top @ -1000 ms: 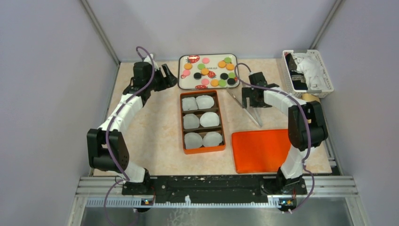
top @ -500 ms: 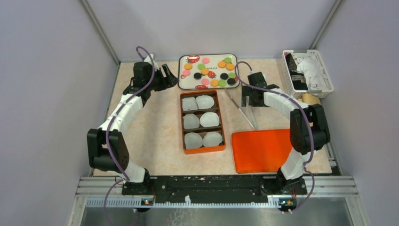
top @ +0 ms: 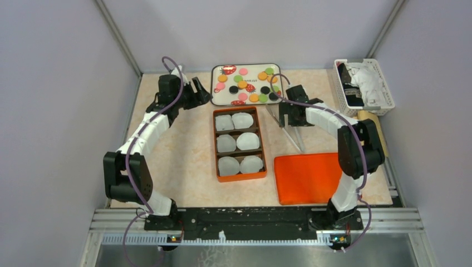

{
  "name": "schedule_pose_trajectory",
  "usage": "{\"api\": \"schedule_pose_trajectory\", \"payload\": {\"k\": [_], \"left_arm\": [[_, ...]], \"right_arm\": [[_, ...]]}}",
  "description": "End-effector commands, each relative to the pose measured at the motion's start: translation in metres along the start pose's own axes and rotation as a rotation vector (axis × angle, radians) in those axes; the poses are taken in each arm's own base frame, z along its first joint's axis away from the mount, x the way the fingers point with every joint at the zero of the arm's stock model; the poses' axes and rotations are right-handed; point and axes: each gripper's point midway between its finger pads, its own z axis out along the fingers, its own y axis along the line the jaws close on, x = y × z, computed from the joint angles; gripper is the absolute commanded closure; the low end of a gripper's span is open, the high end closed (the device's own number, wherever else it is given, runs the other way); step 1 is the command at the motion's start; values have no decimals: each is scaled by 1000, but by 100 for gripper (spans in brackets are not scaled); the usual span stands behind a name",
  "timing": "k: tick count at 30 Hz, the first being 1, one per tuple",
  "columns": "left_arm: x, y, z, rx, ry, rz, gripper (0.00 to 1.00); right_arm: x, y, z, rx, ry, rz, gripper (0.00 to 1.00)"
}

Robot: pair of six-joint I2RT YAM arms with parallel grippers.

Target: Pack the cookies

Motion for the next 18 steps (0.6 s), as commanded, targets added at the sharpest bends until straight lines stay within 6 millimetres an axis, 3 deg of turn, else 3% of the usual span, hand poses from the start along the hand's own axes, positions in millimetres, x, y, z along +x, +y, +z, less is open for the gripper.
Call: {"api": "schedule_pose_trajectory", "payload": {"k": [1, 11, 18], "left_arm": [[-10, -7, -1, 29, -42, 13, 23], [-7, -3, 2, 18, -37, 15, 23], [-5, -2, 3, 20, -30, 13, 23]], "right_arm": [[12, 6, 14, -14, 44, -16, 1], [35, 12, 34, -36, 102, -23, 1], [63, 20, 53, -64, 203, -24, 3]]}}
